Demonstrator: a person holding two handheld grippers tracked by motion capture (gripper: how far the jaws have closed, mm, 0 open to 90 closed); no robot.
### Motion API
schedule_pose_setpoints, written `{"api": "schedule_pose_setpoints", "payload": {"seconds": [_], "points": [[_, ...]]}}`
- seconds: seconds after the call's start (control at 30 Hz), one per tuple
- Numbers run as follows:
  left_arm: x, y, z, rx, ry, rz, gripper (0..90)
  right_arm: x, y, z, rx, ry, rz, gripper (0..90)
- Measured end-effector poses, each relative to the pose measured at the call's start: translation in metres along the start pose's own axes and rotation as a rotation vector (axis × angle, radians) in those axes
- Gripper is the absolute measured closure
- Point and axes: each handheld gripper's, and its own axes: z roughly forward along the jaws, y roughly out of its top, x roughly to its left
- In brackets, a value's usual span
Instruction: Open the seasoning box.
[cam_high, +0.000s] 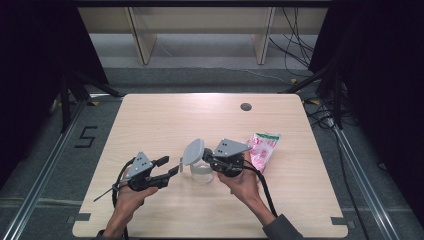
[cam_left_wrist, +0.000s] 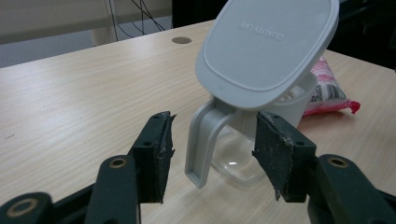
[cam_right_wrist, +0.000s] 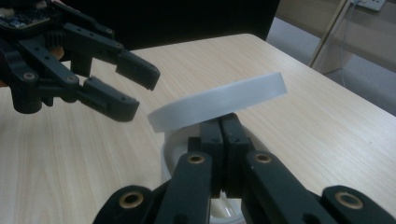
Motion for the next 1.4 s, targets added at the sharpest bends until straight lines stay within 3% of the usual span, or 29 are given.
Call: {"api": "schedule_pose_setpoints", "payload": {"seconds": [0.07, 0.1, 0.13, 0.23, 0.3, 0.33, 0.4, 0.47, 0.5, 0.53, 0.7, 0.77, 0.8, 0.83, 0.9, 1.0, 1.13, 1.17, 1.23, 1.37, 1.4], "points": [[0.0, -0.002, -0.003, 0.005, 0.006, -0.007, 42.7, 0.0, 0.003, 0.002, 0.0, 0.01, -0.024, 90.0], [0.002, -0.003, -0.004, -0.001, -0.01, 0.001, 42.8, 0.001, 0.004, 0.002, 0.003, 0.011, -0.029, 90.0], [0.001, -0.004, -0.004, -0.002, -0.006, -0.018, 42.8, 0.004, 0.006, 0.003, 0.0, 0.003, -0.016, 90.0], [0.0, -0.009, -0.008, 0.012, 0.005, -0.016, 42.4, 0.004, 0.01, 0.005, -0.008, 0.007, -0.064, 90.0], [0.001, -0.013, -0.009, 0.021, 0.007, 0.011, 42.1, 0.007, 0.011, 0.008, -0.004, 0.016, -0.041, 90.0], [-0.001, -0.017, -0.009, 0.025, 0.005, -0.015, 42.2, 0.008, 0.011, 0.009, -0.005, 0.015, -0.046, 90.0], [-0.001, -0.024, -0.009, 0.034, 0.009, -0.021, 42.2, 0.011, 0.012, 0.013, 0.0, 0.016, -0.03, 90.0], [-0.001, -0.028, -0.009, 0.043, 0.002, -0.02, 42.0, 0.013, 0.014, 0.015, -0.006, 0.022, -0.047, 90.0], [-0.001, -0.03, -0.01, 0.045, 0.006, -0.022, 41.9, 0.015, 0.015, 0.016, -0.001, 0.026, -0.035, 90.0], [-0.002, -0.031, -0.011, 0.045, 0.022, -0.021, 41.7, 0.015, 0.016, 0.017, -0.002, 0.026, -0.057, 90.0], [-0.005, -0.034, -0.013, 0.058, 0.034, 0.004, 41.4, 0.013, 0.016, 0.015, -0.001, 0.019, -0.055, 90.0], [-0.006, -0.035, -0.011, 0.051, 0.02, 0.007, 41.3, 0.012, 0.017, 0.014, -0.013, 0.056, -0.034, 90.0], [-0.006, -0.035, -0.011, 0.054, 0.018, 0.015, 41.1, 0.014, 0.018, 0.014, -0.016, 0.053, -0.046, 90.0], [-0.008, -0.036, -0.011, 0.061, 0.029, -0.003, 40.7, 0.018, 0.019, 0.014, -0.008, 0.05, -0.039, 90.0], [-0.007, -0.036, -0.012, 0.061, 0.019, 0.001, 39.9, 0.02, 0.022, 0.013, -0.01, 0.045, -0.087, 88.6], [-0.009, -0.036, -0.013, 0.059, 0.017, -0.002, 40.6, 0.017, 0.022, 0.004, -0.011, 0.03, -0.089, 86.1], [-0.009, -0.036, -0.013, 0.055, 0.011, -0.011, 39.3, -0.002, 0.011, -0.015, -0.019, -0.005, -0.04, 80.1], [-0.009, -0.036, -0.013, 0.055, 0.01, -0.014, 38.5, -0.006, 0.006, -0.019, -0.019, -0.003, 0.007, 78.4], [-0.009, -0.035, -0.013, 0.068, 0.015, -0.01, 36.6, -0.012, -0.003, -0.027, -0.013, -0.032, 0.048, 74.7], [-0.012, -0.035, -0.012, 0.073, 0.019, -0.017, 35.0, -0.028, -0.02, -0.044, 0.017, -0.058, 0.094, 70.3], [-0.013, -0.034, -0.012, 0.068, 0.017, -0.027, 34.8, -0.03, -0.024, -0.048, 0.013, -0.085, 0.123, 69.7]]}}
